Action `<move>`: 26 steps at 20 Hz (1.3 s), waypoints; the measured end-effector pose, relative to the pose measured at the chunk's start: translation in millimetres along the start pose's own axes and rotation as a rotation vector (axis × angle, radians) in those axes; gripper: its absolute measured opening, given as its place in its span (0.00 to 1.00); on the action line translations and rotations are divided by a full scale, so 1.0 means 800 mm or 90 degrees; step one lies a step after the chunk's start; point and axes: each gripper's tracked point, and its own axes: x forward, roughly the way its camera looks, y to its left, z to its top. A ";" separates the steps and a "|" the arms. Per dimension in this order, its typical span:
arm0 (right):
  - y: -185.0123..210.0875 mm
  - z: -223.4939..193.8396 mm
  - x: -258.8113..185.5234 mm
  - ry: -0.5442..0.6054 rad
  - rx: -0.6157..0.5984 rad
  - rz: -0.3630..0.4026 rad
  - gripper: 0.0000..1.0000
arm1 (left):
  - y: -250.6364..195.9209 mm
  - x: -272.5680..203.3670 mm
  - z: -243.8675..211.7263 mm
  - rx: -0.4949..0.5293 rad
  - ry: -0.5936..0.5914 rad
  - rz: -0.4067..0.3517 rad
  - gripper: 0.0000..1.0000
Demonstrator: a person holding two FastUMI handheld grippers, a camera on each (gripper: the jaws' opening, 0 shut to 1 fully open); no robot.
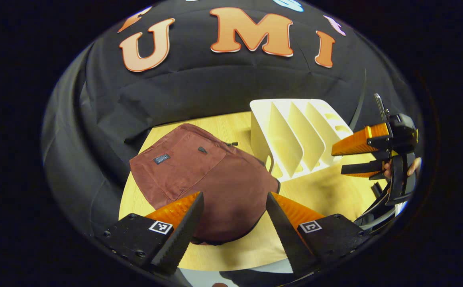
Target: Open the schoolbag, grab two books from the bookshelf and put them into the schoolbag.
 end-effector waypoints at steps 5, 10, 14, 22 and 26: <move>0.026 0.066 -0.065 -0.125 -0.165 0.001 0.98 | -0.017 -0.030 0.117 -0.013 -0.180 0.024 0.99; 0.037 0.128 -0.152 -0.269 -0.274 -0.005 0.97 | -0.055 -0.064 0.215 -0.018 -0.334 0.010 0.99; 0.033 0.162 -0.202 -0.380 -0.342 -0.031 0.97 | -0.073 -0.081 0.249 -0.042 -0.403 -0.011 0.98; 0.030 0.180 -0.228 -0.460 -0.361 -0.052 0.97 | -0.053 -0.103 0.262 -0.023 -0.465 0.025 1.00; 0.026 0.183 -0.234 -0.465 -0.363 -0.054 0.97 | -0.046 -0.093 0.256 -0.045 -0.453 0.030 0.96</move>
